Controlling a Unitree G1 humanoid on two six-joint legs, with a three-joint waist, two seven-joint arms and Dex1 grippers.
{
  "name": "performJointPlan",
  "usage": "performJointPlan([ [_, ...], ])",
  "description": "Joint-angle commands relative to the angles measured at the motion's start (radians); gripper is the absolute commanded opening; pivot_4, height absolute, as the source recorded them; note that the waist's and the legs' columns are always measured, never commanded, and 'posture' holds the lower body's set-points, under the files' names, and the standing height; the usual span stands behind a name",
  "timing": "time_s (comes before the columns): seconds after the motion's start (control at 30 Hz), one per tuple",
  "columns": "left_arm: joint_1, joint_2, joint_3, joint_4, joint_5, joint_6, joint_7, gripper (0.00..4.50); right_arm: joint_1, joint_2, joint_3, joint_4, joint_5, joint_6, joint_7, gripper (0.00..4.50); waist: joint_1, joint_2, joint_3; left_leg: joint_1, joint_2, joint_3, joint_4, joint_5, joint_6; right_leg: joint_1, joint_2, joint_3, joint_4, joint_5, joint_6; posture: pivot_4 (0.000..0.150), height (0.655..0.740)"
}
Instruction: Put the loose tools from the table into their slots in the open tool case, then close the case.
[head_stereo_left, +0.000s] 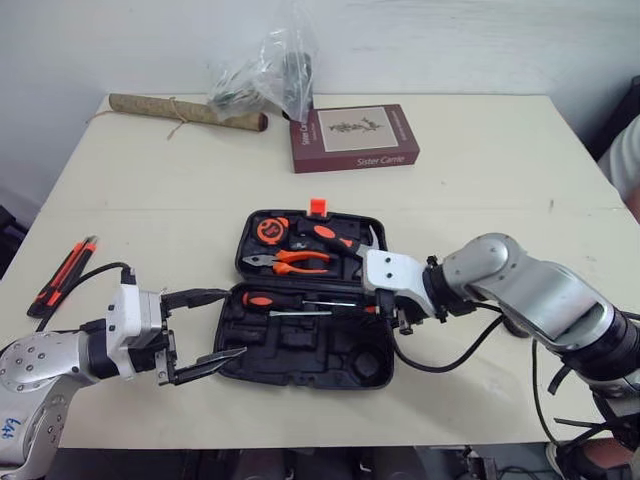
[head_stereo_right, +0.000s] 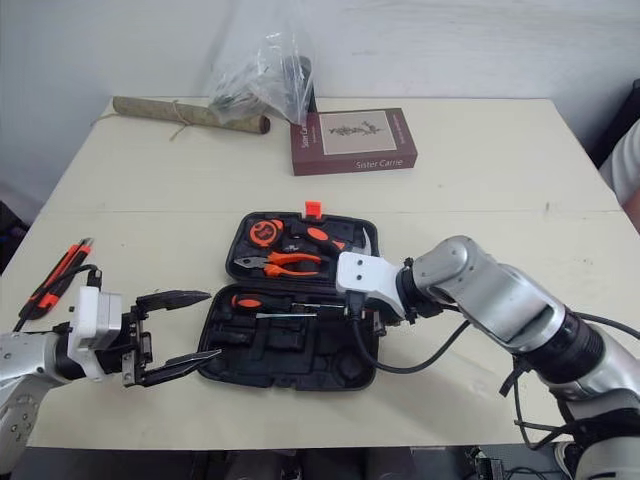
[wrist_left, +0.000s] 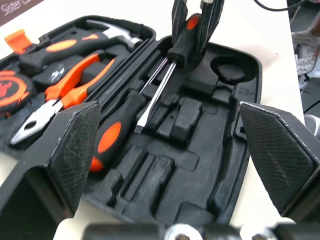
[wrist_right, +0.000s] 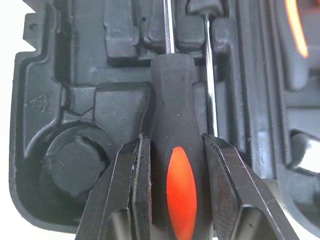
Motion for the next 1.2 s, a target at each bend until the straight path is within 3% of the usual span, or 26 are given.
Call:
performJointPlan([
  [0.03, 0.024, -0.006, 0.031, -0.027, -0.004, -0.011, 0.008, 4.50, -0.024, 0.048, 0.007, -0.027, -0.007, 0.070, -0.028, 1.06, -0.001, 0.000, 0.000, -0.003, 0.000, 0.000, 0.001, 0.000, 0.000, -0.002, 0.000, 0.000, 0.000, 0.000, 0.001, 0.150, 0.7400],
  [0.53, 0.048, 0.003, 0.035, -0.054, -0.009, 0.006, 0.020, 4.50, -0.007, 0.163, 0.023, -0.005, -0.017, 0.168, -0.113, 1.06, -0.003, -0.001, 0.000, -0.005, -0.001, 0.003, 0.001, 0.003, 0.000, -0.008, 0.001, -0.005, 0.007, 0.000, 0.000, 0.150, 0.7400],
  [1.2, 0.043, -0.001, 0.037, -0.076, -0.011, 0.038, 0.048, 4.50, 0.012, 0.141, 0.061, 0.023, -0.013, 0.143, -0.060, 1.06, -0.002, -0.001, -0.001, -0.005, -0.001, 0.003, 0.001, 0.003, 0.000, -0.008, 0.001, -0.006, 0.008, 0.000, 0.000, 0.150, 0.7400],
])
